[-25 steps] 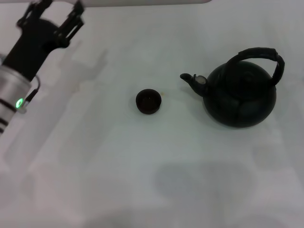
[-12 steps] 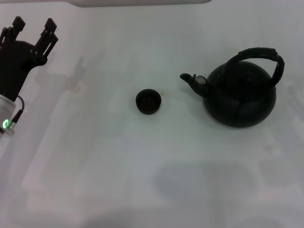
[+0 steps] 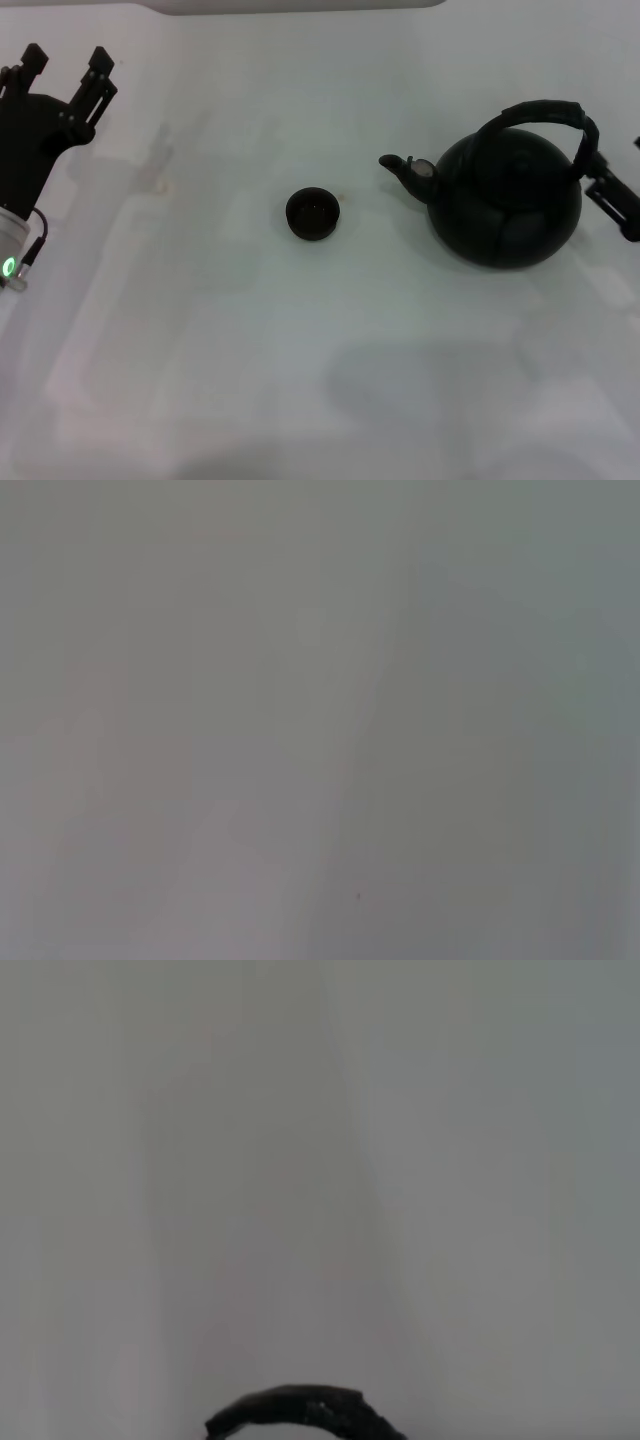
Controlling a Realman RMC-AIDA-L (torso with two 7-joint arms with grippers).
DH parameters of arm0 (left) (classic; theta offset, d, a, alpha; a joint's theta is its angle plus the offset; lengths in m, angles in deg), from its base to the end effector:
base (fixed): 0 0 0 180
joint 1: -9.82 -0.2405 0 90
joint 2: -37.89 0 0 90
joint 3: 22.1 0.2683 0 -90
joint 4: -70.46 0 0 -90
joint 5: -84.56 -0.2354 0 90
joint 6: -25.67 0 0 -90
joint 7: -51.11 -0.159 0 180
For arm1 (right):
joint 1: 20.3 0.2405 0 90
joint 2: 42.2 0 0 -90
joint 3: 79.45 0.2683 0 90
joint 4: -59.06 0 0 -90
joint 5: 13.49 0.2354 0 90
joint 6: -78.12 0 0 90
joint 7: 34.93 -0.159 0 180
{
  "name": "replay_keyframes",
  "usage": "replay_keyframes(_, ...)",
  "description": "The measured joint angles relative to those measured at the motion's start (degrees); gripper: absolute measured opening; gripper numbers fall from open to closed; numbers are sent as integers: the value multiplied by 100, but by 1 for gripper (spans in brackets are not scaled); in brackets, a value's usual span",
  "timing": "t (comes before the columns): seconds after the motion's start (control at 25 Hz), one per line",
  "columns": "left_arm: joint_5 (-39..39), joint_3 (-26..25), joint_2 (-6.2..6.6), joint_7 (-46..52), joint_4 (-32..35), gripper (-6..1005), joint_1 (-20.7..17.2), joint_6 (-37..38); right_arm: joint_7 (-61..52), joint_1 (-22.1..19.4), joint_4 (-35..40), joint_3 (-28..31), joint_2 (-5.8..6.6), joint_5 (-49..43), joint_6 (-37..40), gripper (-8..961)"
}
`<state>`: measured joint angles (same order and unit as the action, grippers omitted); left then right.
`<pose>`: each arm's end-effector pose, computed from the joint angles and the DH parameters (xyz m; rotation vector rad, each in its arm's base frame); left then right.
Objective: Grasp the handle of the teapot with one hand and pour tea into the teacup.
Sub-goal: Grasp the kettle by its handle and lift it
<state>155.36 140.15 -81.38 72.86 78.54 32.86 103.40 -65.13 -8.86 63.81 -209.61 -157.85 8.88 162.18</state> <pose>-0.3405 0.3260 -0.0519 -1.6730 -0.6416 -0.9536 0.3891 0.2482 -0.0344 -1.8470 0.6798 0.9036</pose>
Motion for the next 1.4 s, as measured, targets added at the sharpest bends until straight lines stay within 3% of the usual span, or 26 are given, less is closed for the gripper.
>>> replay_keyframes(0.32, 12, 0, 0, -3, 0, 820, -41, -104, 11, 203, 261, 32, 3, 30, -665, 812)
replay_keyframes(0.6, 13, 0, 0, -5, 0, 821, -52, -152, 101, 211, 296, 11, 11, 16, -773, 798)
replay_keyframes(1.08, 12, 0, 0, -5, 0, 819, -77, -156, 119, 184, 301, -83, 24, -9, -718, 337)
replay_keyframes(1.4, 12, 0, 0, -5, 0, 819, -132, -148, 120, 265, 408, -228, 28, -23, -589, 227)
